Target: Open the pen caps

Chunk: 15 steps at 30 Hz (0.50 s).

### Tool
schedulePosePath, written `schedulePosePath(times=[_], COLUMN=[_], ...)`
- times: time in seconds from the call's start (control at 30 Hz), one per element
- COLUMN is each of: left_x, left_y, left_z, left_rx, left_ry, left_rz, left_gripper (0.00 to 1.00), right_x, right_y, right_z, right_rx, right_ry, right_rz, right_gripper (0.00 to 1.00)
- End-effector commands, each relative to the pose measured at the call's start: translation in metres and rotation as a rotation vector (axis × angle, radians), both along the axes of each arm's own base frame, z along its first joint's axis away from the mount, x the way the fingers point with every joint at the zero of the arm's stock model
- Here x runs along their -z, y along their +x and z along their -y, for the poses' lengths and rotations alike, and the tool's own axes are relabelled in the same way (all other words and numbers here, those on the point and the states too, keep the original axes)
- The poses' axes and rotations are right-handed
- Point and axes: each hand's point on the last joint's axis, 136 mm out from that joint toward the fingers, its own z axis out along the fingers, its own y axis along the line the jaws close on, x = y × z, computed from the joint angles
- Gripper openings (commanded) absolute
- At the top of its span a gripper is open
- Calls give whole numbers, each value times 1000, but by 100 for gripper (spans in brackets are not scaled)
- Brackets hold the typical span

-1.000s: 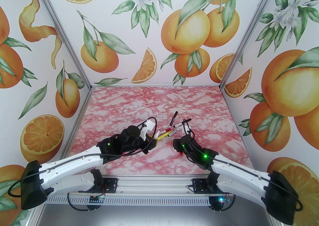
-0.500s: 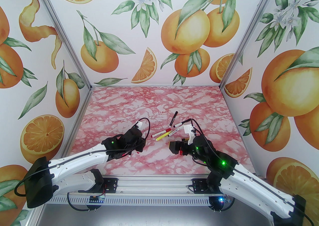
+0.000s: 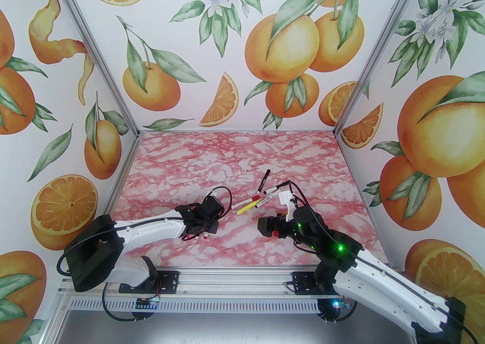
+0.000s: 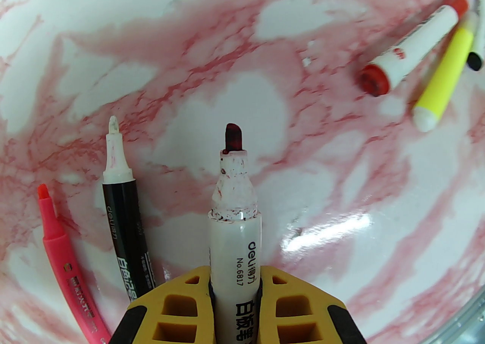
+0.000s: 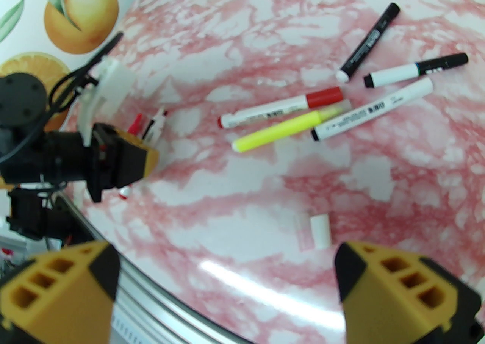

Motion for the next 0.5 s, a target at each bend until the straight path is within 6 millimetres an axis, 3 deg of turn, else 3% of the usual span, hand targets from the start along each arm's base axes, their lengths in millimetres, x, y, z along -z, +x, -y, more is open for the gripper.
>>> schedulePosePath(times=[0.0,0.47], left_x=[-5,7], left_y=[13,13], left_z=[0,-1], left_rx=[-36,-34], left_ry=[5,18], left_rz=[38,15], left_gripper=[9,19], right_x=[-10,-10], right_y=[0,4], right_z=[3,5], right_rx=[13,39], right_ry=[8,-1], right_rz=[17,20], right_gripper=[100,99])
